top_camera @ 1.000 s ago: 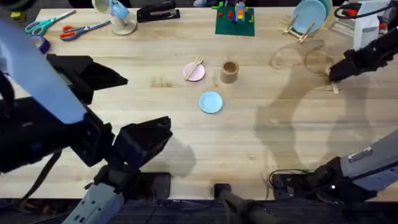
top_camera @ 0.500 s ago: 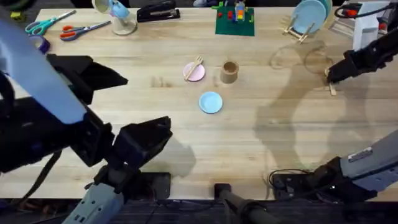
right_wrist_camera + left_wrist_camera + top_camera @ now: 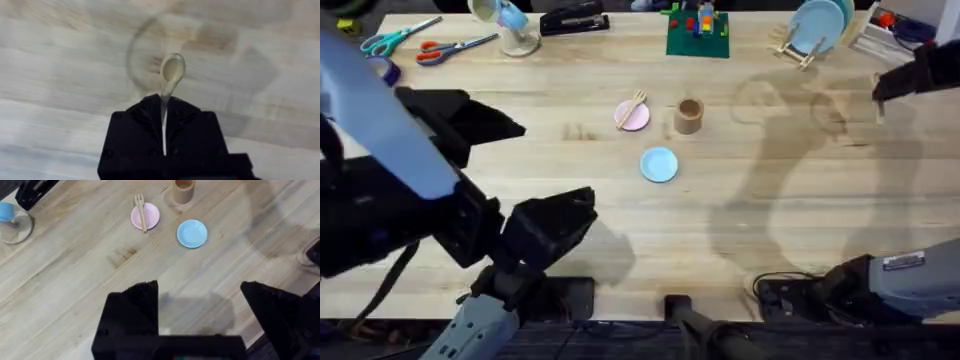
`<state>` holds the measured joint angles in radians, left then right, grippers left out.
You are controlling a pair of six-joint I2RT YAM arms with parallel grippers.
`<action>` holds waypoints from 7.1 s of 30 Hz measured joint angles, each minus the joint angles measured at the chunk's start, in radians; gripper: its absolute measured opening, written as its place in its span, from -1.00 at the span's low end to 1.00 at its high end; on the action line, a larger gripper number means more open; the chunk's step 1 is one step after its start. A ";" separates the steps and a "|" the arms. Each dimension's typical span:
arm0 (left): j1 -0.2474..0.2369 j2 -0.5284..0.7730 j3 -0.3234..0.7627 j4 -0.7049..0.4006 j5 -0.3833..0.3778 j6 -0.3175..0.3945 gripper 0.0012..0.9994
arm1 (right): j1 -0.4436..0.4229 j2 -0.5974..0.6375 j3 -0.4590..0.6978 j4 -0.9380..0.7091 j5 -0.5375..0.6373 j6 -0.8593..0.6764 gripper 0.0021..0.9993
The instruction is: Pick up a utensil and set it on the pink plate, then put the other utensil in the container.
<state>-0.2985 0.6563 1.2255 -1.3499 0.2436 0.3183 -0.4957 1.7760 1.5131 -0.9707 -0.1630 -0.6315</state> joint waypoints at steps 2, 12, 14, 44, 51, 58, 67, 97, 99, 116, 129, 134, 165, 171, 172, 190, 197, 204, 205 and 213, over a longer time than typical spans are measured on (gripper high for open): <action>0.000 0.000 0.000 0.000 0.000 0.000 0.99 | 0.000 -0.026 0.000 0.002 -0.042 0.002 -0.95; 0.000 0.000 0.000 0.000 0.000 0.000 0.99 | 0.000 -0.147 0.000 0.004 -0.248 0.011 -0.95; 0.000 0.000 0.000 0.000 0.000 0.000 0.99 | 0.000 -0.157 0.000 0.004 -0.262 0.016 -0.95; 0.000 0.000 0.000 0.000 0.000 0.000 0.99 | 0.001 -0.125 0.000 -0.060 -0.619 -0.228 -0.95; 0.000 0.000 0.000 0.000 0.000 0.000 0.99 | 0.001 -0.074 0.000 -0.128 -0.919 -0.561 -0.94; 0.000 0.000 0.000 0.000 0.000 0.000 0.99 | 0.017 -0.074 0.000 -0.135 -1.154 -0.827 -0.94; 0.000 0.000 0.000 0.000 0.000 0.000 0.99 | 0.176 -0.074 0.000 -0.153 -1.198 -0.944 -0.94; 0.000 0.000 0.000 0.000 0.000 0.000 0.99 | 0.404 0.249 0.000 -0.119 -1.272 -1.177 -0.94; 0.000 0.000 0.000 0.000 0.000 0.000 0.99 | 0.409 0.274 0.000 -0.119 -1.272 -1.181 -0.94; 0.000 0.000 0.000 0.000 0.000 0.000 0.99 | 0.501 0.356 0.000 -0.063 -1.273 -1.210 -0.94; 0.000 0.000 0.000 0.000 0.000 0.000 0.99 | 0.506 0.411 0.000 -0.036 -1.273 -1.210 -0.94; 0.000 0.000 0.000 0.000 0.000 0.000 0.99 | 0.509 0.470 0.000 -0.027 -1.273 -1.210 -0.94; 0.000 0.000 0.000 0.000 0.000 0.000 0.99 | 0.509 0.544 0.000 -0.011 -1.274 -1.210 0.16; 0.000 0.000 0.000 0.000 0.000 0.000 0.99 | 0.509 0.544 0.000 -0.053 -1.274 -1.217 0.77; 0.000 0.000 0.000 0.000 0.000 0.000 0.99 | 0.509 0.544 0.000 -0.064 -1.274 -1.217 0.84; 0.000 0.000 0.000 0.000 0.000 0.000 0.99 | 0.509 0.544 0.000 -0.095 -1.274 -1.221 0.99; 0.000 0.000 0.000 0.000 0.000 0.000 0.99 | 0.501 0.544 0.000 -0.149 -1.274 -1.223 0.99; 0.000 0.000 0.000 0.000 0.000 0.000 0.99 | 0.452 0.529 0.000 -0.212 -1.237 -1.231 0.99; 0.000 0.000 0.000 0.000 0.000 0.000 0.99 | 0.445 0.516 0.000 -0.220 -1.222 -1.231 0.99; 0.000 0.000 0.000 0.000 0.000 0.000 0.99 | 0.420 0.320 0.000 -0.290 -1.076 -1.232 0.99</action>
<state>-0.2985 0.6563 1.2255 -1.3499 0.2436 0.3183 -0.0755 2.0963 1.5127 -1.2609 -1.2394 -1.8633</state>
